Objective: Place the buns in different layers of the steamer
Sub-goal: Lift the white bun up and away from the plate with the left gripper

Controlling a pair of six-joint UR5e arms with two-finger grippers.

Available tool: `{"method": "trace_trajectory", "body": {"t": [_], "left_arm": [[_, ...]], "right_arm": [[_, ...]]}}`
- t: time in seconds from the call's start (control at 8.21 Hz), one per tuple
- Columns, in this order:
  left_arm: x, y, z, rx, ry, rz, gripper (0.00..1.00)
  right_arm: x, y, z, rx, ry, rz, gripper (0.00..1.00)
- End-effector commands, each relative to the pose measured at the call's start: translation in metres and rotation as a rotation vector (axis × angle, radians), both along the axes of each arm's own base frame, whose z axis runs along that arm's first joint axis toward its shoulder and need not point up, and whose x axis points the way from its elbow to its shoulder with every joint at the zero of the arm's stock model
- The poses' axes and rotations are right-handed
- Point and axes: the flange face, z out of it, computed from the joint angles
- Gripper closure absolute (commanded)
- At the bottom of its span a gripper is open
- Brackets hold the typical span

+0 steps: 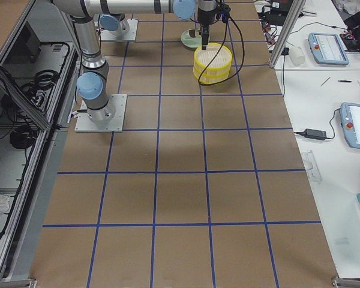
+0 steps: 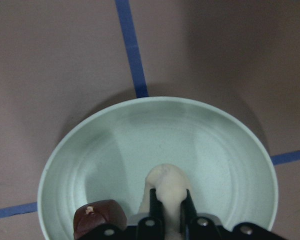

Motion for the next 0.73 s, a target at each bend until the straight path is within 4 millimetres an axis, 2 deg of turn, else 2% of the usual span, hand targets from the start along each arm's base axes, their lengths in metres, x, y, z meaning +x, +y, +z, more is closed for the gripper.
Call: {"method": "trace_trajectory", "body": {"t": [0.0,0.49,0.61], "left_arm": [[0.001,-0.006,0.057,-0.014,-0.011,0.077,1.00],[0.003,0.016,0.153,-0.074,-0.014,0.113,1.00],[0.003,0.024,0.172,-0.076,-0.022,0.124,1.00]], "right_arm": [[0.000,0.000,0.000,0.001,0.000,0.000,0.00],[0.000,0.000,0.000,-0.001,0.002,0.000,0.00],[0.000,0.000,0.000,-0.001,0.002,0.001,0.00]]}}
